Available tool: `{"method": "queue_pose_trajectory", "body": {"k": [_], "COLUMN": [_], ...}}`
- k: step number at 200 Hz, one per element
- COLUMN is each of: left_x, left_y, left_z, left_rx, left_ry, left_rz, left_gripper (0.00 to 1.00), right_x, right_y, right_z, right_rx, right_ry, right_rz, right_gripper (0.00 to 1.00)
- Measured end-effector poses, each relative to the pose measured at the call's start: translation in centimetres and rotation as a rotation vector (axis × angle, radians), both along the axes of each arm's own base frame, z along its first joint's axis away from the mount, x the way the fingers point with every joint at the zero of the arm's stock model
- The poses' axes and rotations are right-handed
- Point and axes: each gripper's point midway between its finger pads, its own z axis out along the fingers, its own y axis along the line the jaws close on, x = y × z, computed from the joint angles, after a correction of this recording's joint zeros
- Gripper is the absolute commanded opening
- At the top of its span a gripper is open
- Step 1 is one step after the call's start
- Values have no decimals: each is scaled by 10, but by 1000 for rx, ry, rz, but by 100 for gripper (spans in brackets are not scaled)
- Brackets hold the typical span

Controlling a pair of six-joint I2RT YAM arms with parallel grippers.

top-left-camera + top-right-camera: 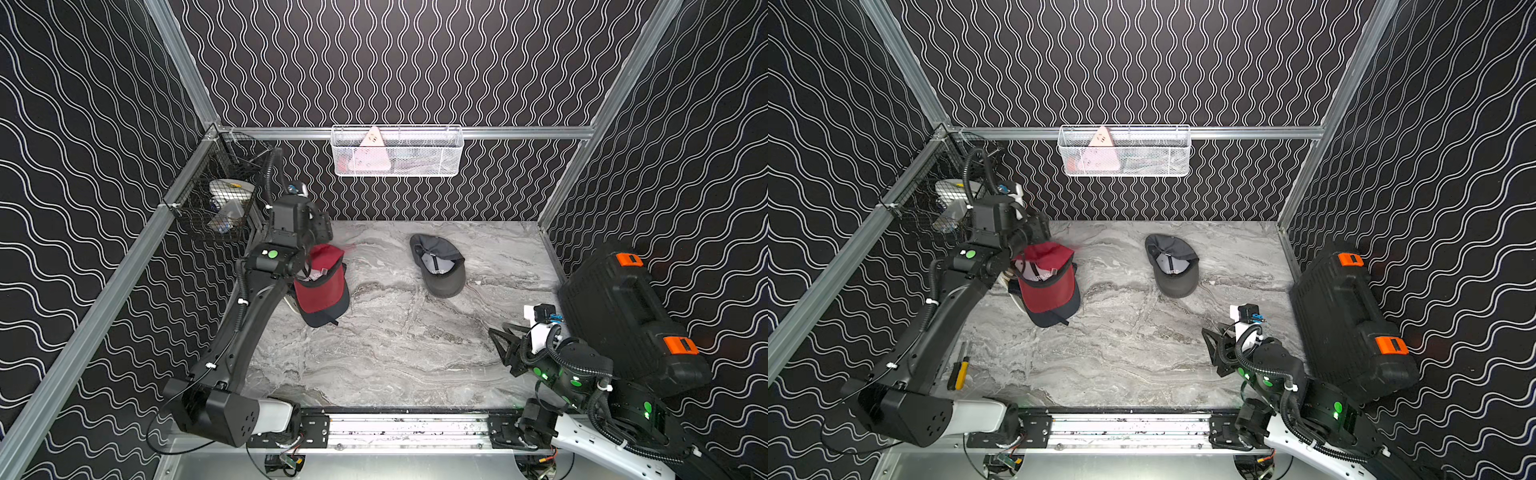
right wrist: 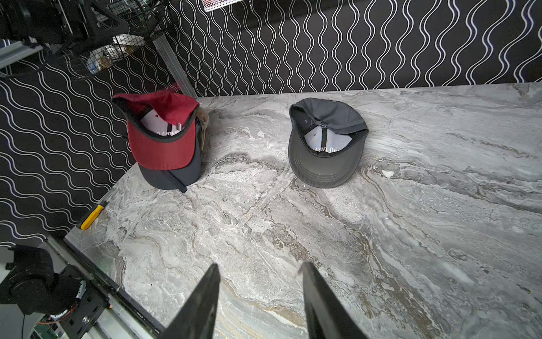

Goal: Open the adjustable buckle of the baseball cap
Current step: Place the baseball cap on the baseball cap, then pick up the baseball cap from the center of the board.

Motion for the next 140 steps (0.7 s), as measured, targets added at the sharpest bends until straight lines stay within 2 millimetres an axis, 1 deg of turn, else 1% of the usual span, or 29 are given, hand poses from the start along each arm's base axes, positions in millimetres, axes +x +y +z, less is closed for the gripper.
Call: {"method": "queue_pose_trajectory", "body": {"k": [7, 22, 47, 71, 93, 116, 140], "left_x": [-2, -5, -3, -2, 3, 7, 14], "left_y": [-17, -46, -75, -105, -123, -148, -168], "left_z": [2, 4, -2, -20, -39, -64, -91], "left_rx": [17, 44, 63, 62, 36, -10, -54], "left_ry": [-10, -20, -9, 32, 74, 130, 190], "left_rz": [-48, -126, -193, -272, -309, -363, -397], "left_gripper": [71, 71, 71, 71, 72, 72, 72], "right_x": [0, 0, 0, 0, -1, -1, -1], "right_y": [0, 0, 0, 0, -1, -1, -1], "right_z": [0, 0, 0, 0, 1, 1, 1], "right_rx": [0, 1, 2, 2, 7, 8, 8], "right_ry": [0, -1, 0, -1, -3, -4, -4], "right_rz": [0, 1, 1, 1, 1, 1, 1], "right_gripper": [47, 47, 47, 48, 48, 48, 48]}}
